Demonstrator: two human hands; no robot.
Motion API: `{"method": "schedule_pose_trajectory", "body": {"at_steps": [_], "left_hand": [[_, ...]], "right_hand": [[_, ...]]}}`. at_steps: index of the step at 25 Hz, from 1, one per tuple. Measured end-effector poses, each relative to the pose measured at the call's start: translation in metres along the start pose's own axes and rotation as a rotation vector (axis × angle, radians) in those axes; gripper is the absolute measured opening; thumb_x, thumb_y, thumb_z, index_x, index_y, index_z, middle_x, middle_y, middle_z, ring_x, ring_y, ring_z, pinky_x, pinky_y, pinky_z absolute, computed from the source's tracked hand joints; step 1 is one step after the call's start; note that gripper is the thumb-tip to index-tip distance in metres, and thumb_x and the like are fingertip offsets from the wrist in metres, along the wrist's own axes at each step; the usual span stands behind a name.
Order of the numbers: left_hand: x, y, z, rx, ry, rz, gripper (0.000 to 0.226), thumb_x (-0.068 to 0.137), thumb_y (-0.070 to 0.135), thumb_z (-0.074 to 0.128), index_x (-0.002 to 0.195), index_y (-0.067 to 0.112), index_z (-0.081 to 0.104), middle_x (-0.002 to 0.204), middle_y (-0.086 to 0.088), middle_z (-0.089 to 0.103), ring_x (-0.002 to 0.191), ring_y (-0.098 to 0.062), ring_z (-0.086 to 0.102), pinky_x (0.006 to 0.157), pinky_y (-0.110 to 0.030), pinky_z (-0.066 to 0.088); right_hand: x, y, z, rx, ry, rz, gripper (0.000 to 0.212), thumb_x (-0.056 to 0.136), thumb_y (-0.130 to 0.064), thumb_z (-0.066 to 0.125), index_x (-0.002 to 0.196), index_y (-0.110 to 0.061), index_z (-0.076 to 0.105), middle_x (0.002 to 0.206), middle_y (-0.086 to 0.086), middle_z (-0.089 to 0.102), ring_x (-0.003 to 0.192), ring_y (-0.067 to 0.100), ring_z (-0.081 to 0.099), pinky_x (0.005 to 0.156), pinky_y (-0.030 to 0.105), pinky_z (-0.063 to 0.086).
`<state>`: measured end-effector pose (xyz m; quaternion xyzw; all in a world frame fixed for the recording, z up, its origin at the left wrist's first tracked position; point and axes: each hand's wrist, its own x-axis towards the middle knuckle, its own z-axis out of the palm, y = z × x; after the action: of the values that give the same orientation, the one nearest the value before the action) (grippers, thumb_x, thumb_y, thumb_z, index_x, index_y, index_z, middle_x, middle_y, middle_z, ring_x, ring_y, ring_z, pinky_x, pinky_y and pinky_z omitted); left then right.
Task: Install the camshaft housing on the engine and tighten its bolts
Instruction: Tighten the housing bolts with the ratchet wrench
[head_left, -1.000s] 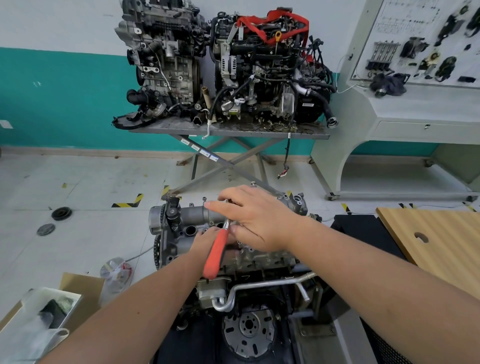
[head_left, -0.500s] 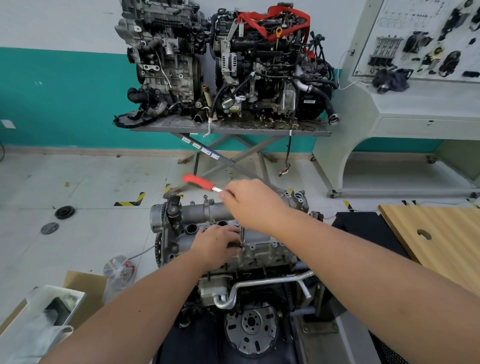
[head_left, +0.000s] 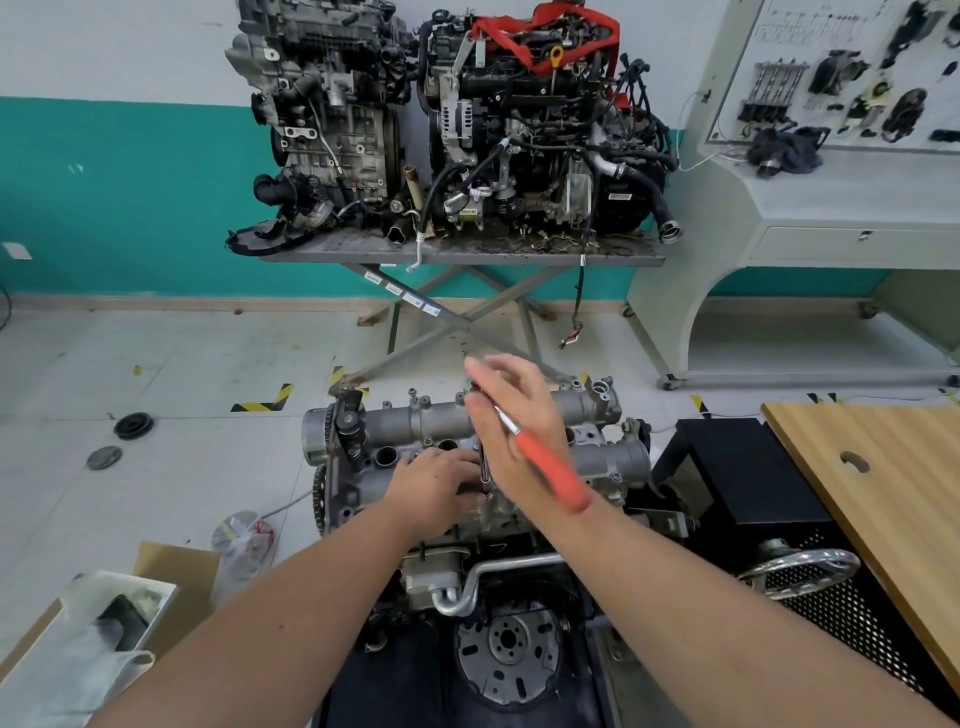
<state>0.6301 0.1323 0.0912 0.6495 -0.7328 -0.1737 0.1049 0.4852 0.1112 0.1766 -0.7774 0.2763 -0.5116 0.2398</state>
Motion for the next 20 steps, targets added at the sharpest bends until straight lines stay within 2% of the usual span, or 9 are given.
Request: {"method": "schedule_pose_trajectory", "body": {"at_steps": [2, 5, 6, 8, 11, 14, 16, 18, 20], "left_hand": [[0.000, 0.000, 0.001, 0.002, 0.019, -0.019, 0.017, 0.092, 0.043, 0.063, 0.106, 0.038, 0.070, 0.126, 0.026, 0.056, 0.123, -0.017, 0.048, 0.104, -0.053, 0.035], [0.002, 0.000, 0.004, 0.006, 0.018, -0.062, 0.025, 0.091, 0.043, 0.063, 0.115, 0.039, 0.066, 0.133, 0.022, 0.054, 0.126, -0.018, 0.043, 0.108, -0.053, 0.029], [0.001, 0.000, 0.004, 0.008, 0.015, -0.054, 0.025, 0.091, 0.044, 0.063, 0.115, 0.040, 0.066, 0.133, 0.024, 0.053, 0.126, -0.018, 0.043, 0.107, -0.053, 0.030], [0.001, -0.001, 0.004, 0.007, 0.019, -0.028, 0.019, 0.090, 0.045, 0.064, 0.108, 0.042, 0.068, 0.128, 0.029, 0.053, 0.122, -0.017, 0.047, 0.104, -0.052, 0.033], [0.000, -0.001, 0.005, 0.006, 0.024, -0.021, 0.016, 0.089, 0.045, 0.064, 0.103, 0.041, 0.069, 0.130, 0.031, 0.052, 0.121, -0.017, 0.050, 0.099, -0.051, 0.037], [0.001, -0.001, 0.002, 0.029, -0.030, -0.036, 0.024, 0.091, 0.049, 0.060, 0.115, 0.047, 0.066, 0.140, 0.032, 0.045, 0.125, -0.016, 0.045, 0.104, -0.051, 0.034], [0.002, 0.000, 0.002, 0.037, -0.035, -0.038, 0.026, 0.092, 0.050, 0.060, 0.117, 0.047, 0.065, 0.140, 0.032, 0.045, 0.125, -0.016, 0.044, 0.105, -0.051, 0.033], [0.002, 0.000, 0.002, 0.031, -0.022, -0.042, 0.024, 0.091, 0.048, 0.061, 0.114, 0.045, 0.067, 0.137, 0.031, 0.047, 0.125, -0.016, 0.045, 0.104, -0.052, 0.033], [0.002, -0.003, 0.005, 0.033, -0.015, -0.042, 0.022, 0.090, 0.048, 0.061, 0.111, 0.044, 0.067, 0.135, 0.032, 0.048, 0.123, -0.015, 0.046, 0.104, -0.052, 0.033]], "right_hand": [[0.011, 0.007, -0.005, -0.305, -0.005, -0.384, 0.025, 0.096, -0.018, 0.060, 0.116, -0.011, 0.074, 0.129, 0.012, 0.064, 0.113, 0.032, 0.060, 0.094, 0.043, 0.051], [0.024, 0.010, -0.016, -0.442, -0.159, -0.550, 0.019, 0.092, -0.005, 0.065, 0.107, -0.006, 0.076, 0.117, 0.010, 0.071, 0.105, 0.033, 0.066, 0.085, 0.046, 0.054], [0.024, 0.009, -0.018, -0.408, -0.224, -0.514, 0.020, 0.091, -0.002, 0.065, 0.108, -0.004, 0.075, 0.117, 0.011, 0.070, 0.104, 0.032, 0.066, 0.086, 0.045, 0.054], [0.018, 0.005, -0.019, -0.250, -0.308, -0.259, 0.022, 0.094, -0.007, 0.062, 0.113, -0.006, 0.073, 0.126, 0.008, 0.065, 0.111, 0.021, 0.063, 0.095, 0.038, 0.052], [0.012, -0.001, -0.019, -0.018, -0.249, 0.098, 0.032, 0.101, -0.035, 0.050, 0.122, -0.019, 0.069, 0.131, -0.009, 0.060, 0.115, 0.002, 0.059, 0.102, 0.016, 0.043], [0.008, -0.006, -0.012, 0.470, -0.131, 0.454, 0.025, 0.100, -0.037, 0.051, 0.116, -0.033, 0.069, 0.115, -0.004, 0.071, 0.098, 0.015, 0.068, 0.091, 0.035, 0.056], [0.010, -0.009, -0.007, 0.719, -0.098, 0.658, 0.020, 0.094, -0.034, 0.057, 0.105, -0.034, 0.073, 0.105, 0.005, 0.073, 0.092, 0.021, 0.064, 0.082, 0.037, 0.055], [0.013, -0.007, -0.006, 0.728, -0.109, 0.707, 0.017, 0.091, -0.031, 0.060, 0.101, -0.031, 0.074, 0.102, 0.008, 0.073, 0.092, 0.021, 0.064, 0.082, 0.036, 0.052], [0.012, -0.005, -0.007, 0.660, -0.115, 0.638, 0.016, 0.093, -0.031, 0.061, 0.102, -0.033, 0.074, 0.103, 0.005, 0.074, 0.094, 0.019, 0.068, 0.089, 0.040, 0.054]]}}
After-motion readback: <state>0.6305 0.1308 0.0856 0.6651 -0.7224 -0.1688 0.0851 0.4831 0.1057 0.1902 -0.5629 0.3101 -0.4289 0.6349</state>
